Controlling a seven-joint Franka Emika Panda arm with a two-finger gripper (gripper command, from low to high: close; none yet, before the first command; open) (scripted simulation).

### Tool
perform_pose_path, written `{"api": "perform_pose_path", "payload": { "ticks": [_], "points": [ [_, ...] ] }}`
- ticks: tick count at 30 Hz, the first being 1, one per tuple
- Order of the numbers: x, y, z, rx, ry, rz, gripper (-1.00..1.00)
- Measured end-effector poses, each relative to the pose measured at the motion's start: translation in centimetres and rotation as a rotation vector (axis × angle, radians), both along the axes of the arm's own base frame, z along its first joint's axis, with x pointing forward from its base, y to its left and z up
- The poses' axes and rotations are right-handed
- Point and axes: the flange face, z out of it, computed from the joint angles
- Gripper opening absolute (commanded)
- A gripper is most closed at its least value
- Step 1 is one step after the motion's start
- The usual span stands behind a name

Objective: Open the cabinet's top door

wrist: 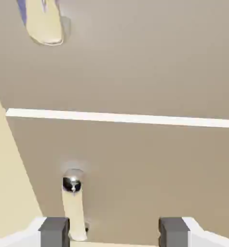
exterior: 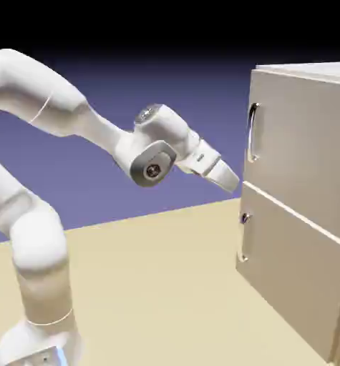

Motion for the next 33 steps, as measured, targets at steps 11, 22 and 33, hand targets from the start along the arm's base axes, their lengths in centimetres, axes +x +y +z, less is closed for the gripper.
{"api": "perform_pose_path", "payload": {
  "ticks": [11, 22, 33],
  "points": [
    [0.4, -2.9, -16.5, 0.458, 0.488, -0.689, 0.0],
    [-3.9, -7.8, -26.8, 0.575, 0.616, -1.533, 0.0],
    [-5.2, -13.7, -26.0, 0.767, 0.161, -2.198, 0.0]
  ]
}}
